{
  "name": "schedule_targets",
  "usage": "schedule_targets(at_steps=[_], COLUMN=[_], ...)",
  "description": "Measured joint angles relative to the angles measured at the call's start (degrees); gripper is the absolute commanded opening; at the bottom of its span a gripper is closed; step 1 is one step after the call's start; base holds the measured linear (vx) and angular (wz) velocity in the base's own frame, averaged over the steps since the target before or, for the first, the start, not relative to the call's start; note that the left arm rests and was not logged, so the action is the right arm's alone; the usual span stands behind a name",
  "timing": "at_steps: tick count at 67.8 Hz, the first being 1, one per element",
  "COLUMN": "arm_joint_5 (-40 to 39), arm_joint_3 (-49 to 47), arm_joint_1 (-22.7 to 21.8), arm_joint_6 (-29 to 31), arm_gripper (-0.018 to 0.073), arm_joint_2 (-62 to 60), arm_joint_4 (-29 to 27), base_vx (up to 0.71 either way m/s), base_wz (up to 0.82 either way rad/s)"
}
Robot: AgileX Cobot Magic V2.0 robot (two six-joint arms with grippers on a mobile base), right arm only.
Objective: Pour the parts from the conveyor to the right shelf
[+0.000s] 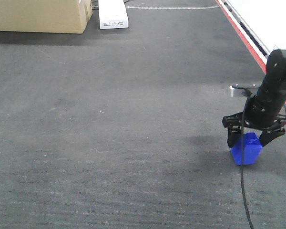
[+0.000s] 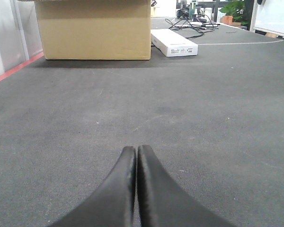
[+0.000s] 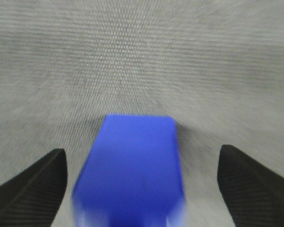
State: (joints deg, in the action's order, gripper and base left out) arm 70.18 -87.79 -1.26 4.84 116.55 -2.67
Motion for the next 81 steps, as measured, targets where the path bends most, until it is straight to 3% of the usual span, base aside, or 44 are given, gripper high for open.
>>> schedule_targets(at_steps=[11,19,25,38,67,81], arm_joint_5=[-0.24,-0.28,-0.28,-0.35,-0.71,-9.22], arm_joint_3=[-0.08,-0.08,-0.19,-0.29,-0.29,4.62], arm_joint_1=[0.00,0.00,0.00,0.00,0.00,0.00], arm_joint_6=[0.00,0.00,0.00,-0.47,-0.05,-0.05], arm_gripper=[0.0563,0.0484,0.0368,-0.0018,-0.0006,-0.0006], arm_joint_2=[1.64,1.91,1.91,1.91,-4.29,-15.01], arm_joint_4=[-0.77,-0.77,-0.79,-0.84,-1.18,-2.37], base_vx=[0.00,0.00,0.00,0.00,0.00,0.00], base_wz=[0.00,0.00,0.00,0.00,0.00,0.00])
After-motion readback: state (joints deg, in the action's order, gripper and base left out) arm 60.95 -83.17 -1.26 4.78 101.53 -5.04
